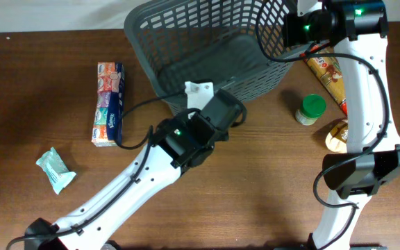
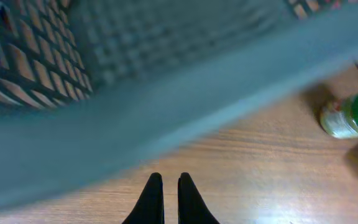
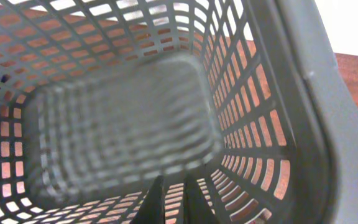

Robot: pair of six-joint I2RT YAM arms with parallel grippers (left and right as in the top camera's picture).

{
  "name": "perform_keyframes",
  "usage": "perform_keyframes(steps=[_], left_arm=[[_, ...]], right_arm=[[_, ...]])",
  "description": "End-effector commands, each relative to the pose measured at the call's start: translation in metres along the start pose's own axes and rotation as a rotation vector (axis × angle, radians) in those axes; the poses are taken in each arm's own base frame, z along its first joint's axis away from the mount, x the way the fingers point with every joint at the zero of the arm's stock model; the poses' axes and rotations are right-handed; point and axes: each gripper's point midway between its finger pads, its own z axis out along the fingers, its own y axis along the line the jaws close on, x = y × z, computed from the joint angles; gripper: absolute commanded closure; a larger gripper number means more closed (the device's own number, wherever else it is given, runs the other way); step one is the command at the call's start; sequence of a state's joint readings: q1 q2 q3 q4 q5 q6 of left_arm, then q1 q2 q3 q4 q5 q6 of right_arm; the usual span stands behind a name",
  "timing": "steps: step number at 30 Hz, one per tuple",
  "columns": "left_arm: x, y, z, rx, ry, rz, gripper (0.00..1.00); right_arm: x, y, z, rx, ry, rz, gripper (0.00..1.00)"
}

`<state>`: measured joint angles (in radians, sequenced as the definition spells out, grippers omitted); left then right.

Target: Pack container

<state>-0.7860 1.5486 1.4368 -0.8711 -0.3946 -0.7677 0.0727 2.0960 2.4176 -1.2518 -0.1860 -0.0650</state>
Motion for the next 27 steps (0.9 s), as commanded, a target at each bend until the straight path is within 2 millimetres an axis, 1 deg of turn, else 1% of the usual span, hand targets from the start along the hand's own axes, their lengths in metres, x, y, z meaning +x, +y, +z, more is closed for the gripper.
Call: perform_keyframes(steps=[1, 7, 10, 20, 27], left_arm=[[-0.015, 0.008, 0.002, -0.027, -0.033, -0.020, 0.98], [-0.026, 0.026, 0.007, -0.060, -0.040, -0.058, 0.98], [-0.030, 0.031, 0.010, -0.070, -0.041, -0.071, 0.98], [-0.037, 0.027, 0.014, -0.053, -0.065, -0.076, 0.98], [-0.037, 0.033, 0.023, -0.076, -0.053, -0.081, 0.98]], right_arm=[[0.005, -0.003, 0.005, 0.013, 0.023, -0.006, 0.96], [0.010, -0.003, 0.005, 0.011, 0.045, -0.003, 0.96], [0.012, -0.003, 0.005, 0.010, 0.053, -0.001, 0.96], [0.019, -0.002, 0.005, 0.008, 0.080, 0.004, 0.96], [0.024, -0.001, 0.005, 0.006, 0.098, 0.007, 0.96]])
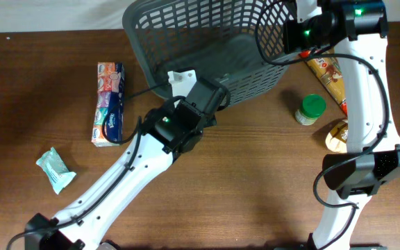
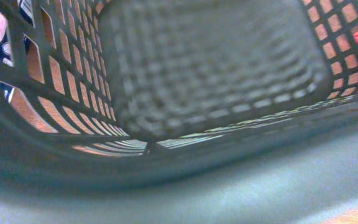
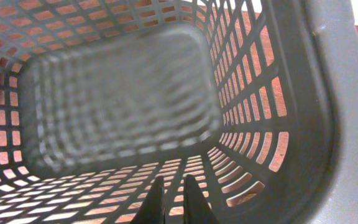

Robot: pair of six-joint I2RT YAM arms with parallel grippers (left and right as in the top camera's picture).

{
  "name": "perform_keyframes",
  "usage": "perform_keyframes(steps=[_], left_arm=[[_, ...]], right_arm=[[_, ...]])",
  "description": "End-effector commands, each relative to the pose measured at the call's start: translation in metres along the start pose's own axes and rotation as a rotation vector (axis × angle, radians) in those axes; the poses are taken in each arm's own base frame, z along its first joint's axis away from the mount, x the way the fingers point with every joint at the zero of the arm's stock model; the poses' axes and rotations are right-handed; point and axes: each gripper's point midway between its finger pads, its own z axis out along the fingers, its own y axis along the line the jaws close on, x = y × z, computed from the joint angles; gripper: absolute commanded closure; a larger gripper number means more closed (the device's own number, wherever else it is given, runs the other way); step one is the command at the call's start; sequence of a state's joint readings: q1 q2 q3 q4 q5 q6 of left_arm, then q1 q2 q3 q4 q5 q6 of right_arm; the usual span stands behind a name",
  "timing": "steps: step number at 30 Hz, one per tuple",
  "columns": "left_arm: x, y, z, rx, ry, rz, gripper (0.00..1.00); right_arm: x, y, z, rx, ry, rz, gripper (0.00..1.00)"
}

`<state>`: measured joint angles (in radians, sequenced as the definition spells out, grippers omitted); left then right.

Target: Pack container

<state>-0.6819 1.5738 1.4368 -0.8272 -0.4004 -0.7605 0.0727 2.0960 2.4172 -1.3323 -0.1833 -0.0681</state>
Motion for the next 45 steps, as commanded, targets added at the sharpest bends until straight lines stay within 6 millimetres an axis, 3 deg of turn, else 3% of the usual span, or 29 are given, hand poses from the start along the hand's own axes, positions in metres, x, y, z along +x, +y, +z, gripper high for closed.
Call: perform_keyframes(steps=[1, 14, 24, 45], left_arm=[[-0.012, 0.006, 0.004, -0.022, -0.022, -0.006, 0.98], [-0.030, 0.034, 0.013, -0.075, -0.034, -0.068, 0.98], [-0.032, 0.037, 0.014, -0.081, -0.036, -0.071, 0.98], [-0.050, 0.071, 0.022, -0.140, -0.051, -0.114, 0.98]], right_arm=[[0.004, -0.003, 0.006, 0.009, 0.020, -0.004, 0.96], [0.010, 0.001, 0.011, -0.016, 0.048, 0.002, 0.96], [0.022, 0.013, 0.026, -0.039, 0.099, -0.033, 0.96], [0.024, 0.022, 0.026, -0.074, 0.106, -0.035, 0.96]])
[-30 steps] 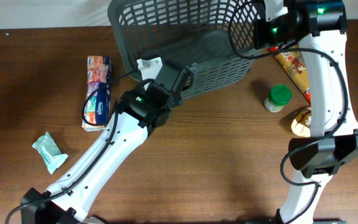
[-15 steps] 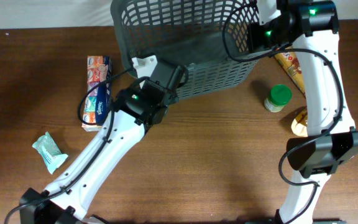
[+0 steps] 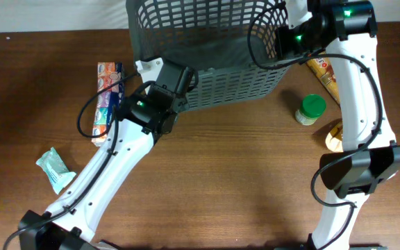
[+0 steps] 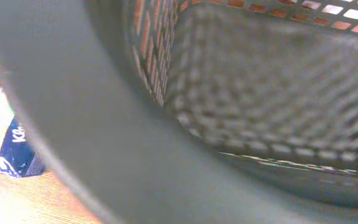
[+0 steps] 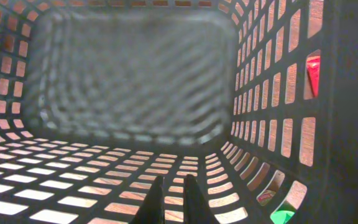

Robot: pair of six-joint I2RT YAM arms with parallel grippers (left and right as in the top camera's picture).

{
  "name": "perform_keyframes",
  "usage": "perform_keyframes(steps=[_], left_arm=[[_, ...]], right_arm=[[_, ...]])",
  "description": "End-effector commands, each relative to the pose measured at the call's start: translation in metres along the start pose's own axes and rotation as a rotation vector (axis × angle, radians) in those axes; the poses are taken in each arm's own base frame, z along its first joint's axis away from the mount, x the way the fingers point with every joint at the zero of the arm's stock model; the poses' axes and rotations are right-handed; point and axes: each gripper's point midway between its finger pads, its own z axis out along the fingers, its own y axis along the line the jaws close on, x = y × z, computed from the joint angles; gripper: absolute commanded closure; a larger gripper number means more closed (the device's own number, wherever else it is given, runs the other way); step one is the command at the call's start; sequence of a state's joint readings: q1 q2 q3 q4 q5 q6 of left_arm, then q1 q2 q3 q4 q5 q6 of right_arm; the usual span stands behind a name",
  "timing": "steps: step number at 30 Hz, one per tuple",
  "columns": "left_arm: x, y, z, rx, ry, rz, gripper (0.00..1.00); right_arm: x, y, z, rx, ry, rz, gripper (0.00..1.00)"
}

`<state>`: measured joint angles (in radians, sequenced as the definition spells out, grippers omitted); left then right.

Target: Pack container

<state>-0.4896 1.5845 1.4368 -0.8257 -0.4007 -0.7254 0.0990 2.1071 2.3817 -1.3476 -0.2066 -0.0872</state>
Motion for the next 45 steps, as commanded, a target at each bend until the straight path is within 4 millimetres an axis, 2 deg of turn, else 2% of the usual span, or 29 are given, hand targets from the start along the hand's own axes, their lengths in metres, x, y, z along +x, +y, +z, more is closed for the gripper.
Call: perform_keyframes(steps=[1, 8, 23, 45], left_arm=[[-0.014, 0.005, 0.000, -0.013, -0.030, -0.012, 0.98], [-0.020, 0.009, 0.002, -0.016, -0.041, -0.022, 0.98], [-0.026, 0.012, 0.003, -0.025, -0.062, -0.032, 0.98], [-0.039, 0.015, 0.005, -0.026, -0.102, 0.001, 0.97]], right_arm=[[0.009, 0.007, 0.011, -0.036, 0.044, -0.006, 0.96], [0.010, 0.012, 0.012, -0.041, 0.049, -0.014, 0.96], [0.013, 0.041, 0.016, -0.067, 0.069, -0.071, 0.96], [0.021, 0.037, 0.016, -0.043, 0.101, -0.065, 0.96]])
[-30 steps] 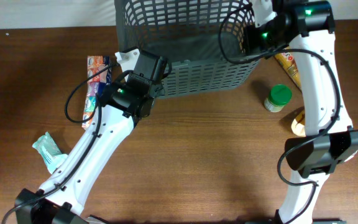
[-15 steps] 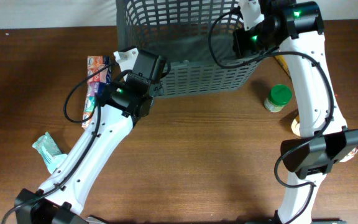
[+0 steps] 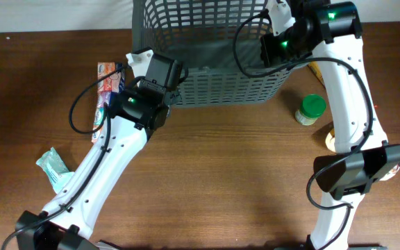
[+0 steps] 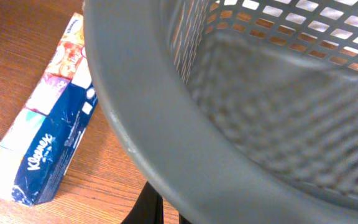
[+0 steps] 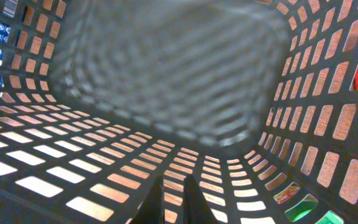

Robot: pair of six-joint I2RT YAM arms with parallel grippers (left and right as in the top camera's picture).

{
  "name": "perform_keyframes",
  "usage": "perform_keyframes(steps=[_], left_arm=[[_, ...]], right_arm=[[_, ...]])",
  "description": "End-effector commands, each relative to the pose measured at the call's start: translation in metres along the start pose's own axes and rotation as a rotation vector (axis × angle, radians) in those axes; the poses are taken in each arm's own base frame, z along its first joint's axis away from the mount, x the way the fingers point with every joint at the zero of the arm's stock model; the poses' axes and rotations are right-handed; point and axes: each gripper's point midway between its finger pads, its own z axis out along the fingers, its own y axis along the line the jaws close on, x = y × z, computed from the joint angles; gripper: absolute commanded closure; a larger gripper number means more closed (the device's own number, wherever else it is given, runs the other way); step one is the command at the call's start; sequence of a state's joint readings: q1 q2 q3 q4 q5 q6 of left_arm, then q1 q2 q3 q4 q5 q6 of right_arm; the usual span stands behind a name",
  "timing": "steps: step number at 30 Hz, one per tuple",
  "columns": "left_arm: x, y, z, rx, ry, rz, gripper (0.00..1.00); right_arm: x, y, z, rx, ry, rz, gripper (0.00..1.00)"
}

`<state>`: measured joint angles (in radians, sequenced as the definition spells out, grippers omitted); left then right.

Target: Pack container

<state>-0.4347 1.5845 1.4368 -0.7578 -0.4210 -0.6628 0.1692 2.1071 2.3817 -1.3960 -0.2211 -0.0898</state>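
The grey lattice basket (image 3: 214, 83) lies tipped at the table's back, its side wall facing up. My left gripper (image 4: 166, 208) is at the basket's left end. It is shut, and the thick rim (image 4: 185, 143) crosses over its fingertips, with wood showing in the slit between them. My right gripper (image 5: 173, 194) is shut and reaches into the basket from the right end (image 3: 273, 45). Its fingertips are over the lower lattice wall (image 5: 104, 180), with nothing between them. The basket's inside shows nothing in it.
A blue Kleenex tissue pack (image 4: 48, 143) lies left of the basket, partly under my left arm (image 3: 103, 94). A green packet (image 3: 53, 170) is at the front left. A green-lidded jar (image 3: 310, 110) and snack packs (image 3: 321, 73) sit to the right of the basket.
The basket has tipped further, with more side wall facing up. My left gripper has shifted up and left along the rim, and the tissue pack now shows beside it. My right gripper sits deeper inside.
First the basket stood slanted, my left gripper shut on the table in front of it and my right just inside the right rim. Then the left was under the front rim. Later the basket was squared and tipping back. Now it lies further over.
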Motion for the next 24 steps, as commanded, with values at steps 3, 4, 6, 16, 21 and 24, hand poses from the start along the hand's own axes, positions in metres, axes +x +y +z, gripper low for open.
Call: perform_keyframes(steps=[3, 4, 6, 16, 21, 24], left_arm=[[-0.014, 0.005, 0.000, -0.016, -0.034, 0.005, 0.85], [-0.014, 0.004, 0.000, -0.015, -0.033, 0.005, 0.81], [-0.013, 0.003, 0.000, -0.007, -0.027, 0.005, 0.80], [-0.009, 0.000, -0.001, 0.011, -0.009, 0.008, 0.91], [-0.001, -0.004, -0.004, 0.021, 0.013, 0.028, 0.82], [0.000, -0.008, -0.010, 0.033, 0.011, 0.048, 0.80]], right_arm=[[0.008, 0.000, 0.011, 0.008, 0.043, -0.010, 0.96], [0.007, 0.000, 0.011, 0.008, 0.041, -0.011, 0.96], [0.006, 0.000, 0.011, 0.008, 0.036, -0.012, 0.94], [-0.019, 0.010, -0.009, -0.029, -0.071, -0.036, 0.62], [-0.040, 0.018, -0.044, -0.026, -0.179, -0.063, 0.39], [-0.048, 0.023, -0.067, -0.025, -0.234, -0.076, 0.31]])
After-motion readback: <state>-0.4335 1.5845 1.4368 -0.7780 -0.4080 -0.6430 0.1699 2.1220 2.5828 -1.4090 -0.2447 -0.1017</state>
